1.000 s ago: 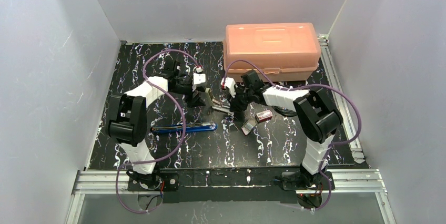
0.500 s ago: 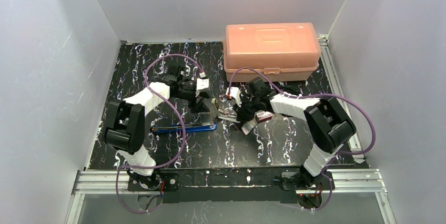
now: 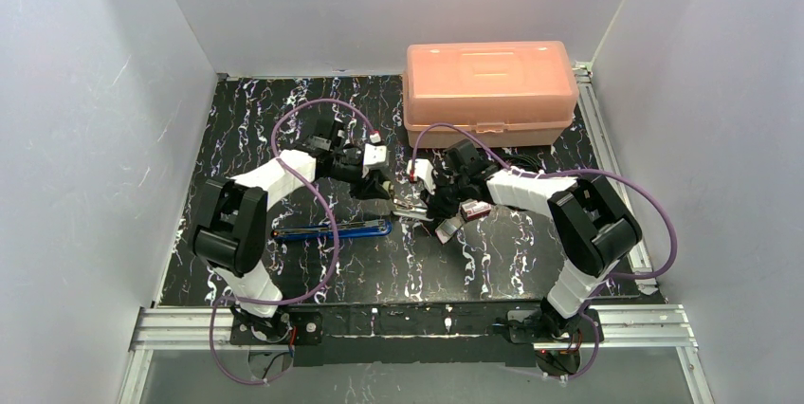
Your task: Load the staples into the stapler
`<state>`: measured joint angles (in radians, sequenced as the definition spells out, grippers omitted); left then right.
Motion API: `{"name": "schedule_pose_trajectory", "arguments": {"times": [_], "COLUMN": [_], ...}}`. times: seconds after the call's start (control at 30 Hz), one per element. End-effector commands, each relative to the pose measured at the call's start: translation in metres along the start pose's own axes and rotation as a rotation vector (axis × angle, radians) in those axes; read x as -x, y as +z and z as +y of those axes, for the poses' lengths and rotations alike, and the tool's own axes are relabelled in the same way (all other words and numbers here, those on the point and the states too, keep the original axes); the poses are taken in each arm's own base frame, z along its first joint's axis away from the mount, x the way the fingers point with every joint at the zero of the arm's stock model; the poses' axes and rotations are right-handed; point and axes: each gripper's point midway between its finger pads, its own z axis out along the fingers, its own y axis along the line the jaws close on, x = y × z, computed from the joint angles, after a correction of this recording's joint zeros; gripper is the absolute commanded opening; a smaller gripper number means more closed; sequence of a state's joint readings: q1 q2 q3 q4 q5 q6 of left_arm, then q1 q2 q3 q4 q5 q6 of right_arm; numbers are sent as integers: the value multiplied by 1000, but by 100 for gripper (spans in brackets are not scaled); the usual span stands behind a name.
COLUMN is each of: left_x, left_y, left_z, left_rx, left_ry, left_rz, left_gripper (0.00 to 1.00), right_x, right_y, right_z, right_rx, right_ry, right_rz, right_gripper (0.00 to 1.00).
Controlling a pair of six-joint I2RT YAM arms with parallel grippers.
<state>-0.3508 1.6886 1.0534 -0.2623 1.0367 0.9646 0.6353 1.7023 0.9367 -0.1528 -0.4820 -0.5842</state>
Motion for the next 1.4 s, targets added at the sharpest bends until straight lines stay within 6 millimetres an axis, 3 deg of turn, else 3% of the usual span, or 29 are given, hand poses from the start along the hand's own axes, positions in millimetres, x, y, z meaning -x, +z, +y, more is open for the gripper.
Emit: {"name": "schedule_pose_trajectory", "arguments": {"times": [0.0, 0.1, 0.23, 0.43, 0.9, 1.0, 1.13, 1.37], "left_x": [2, 4, 7, 3, -14, -17, -16, -19], "left_y": [9, 15, 23, 38, 64, 66, 68, 61], "left_z": [-13, -14, -13, -11, -26, -25, -22, -19], "left_rx": [-52, -43, -15, 23, 43, 52, 60, 89], "left_ry": [-21, -67, -131, -240, -241, -247, -266, -205], "left_rz": [-20, -14, -7, 26, 147, 150, 142, 172], "left_gripper": [25, 15, 10, 7, 5, 12, 32, 59], "right_x": [0, 1, 7, 11, 10, 9, 8, 8], "right_y": [2, 3, -1, -4, -6, -6, -5, -4], "right_z": [-2, -1, -4, -5, -12, -12, -12, -12], "right_rx": [-10, -15, -47, -75, -119, -123, -119, -116], "right_ry": [-32, -25, -30, -11, 103, 108, 115, 114], "right_rz": [-21, -45, -102, -161, -218, -221, -221, -217], "right_gripper": [9, 12, 14, 15, 16, 16, 16, 16]}}
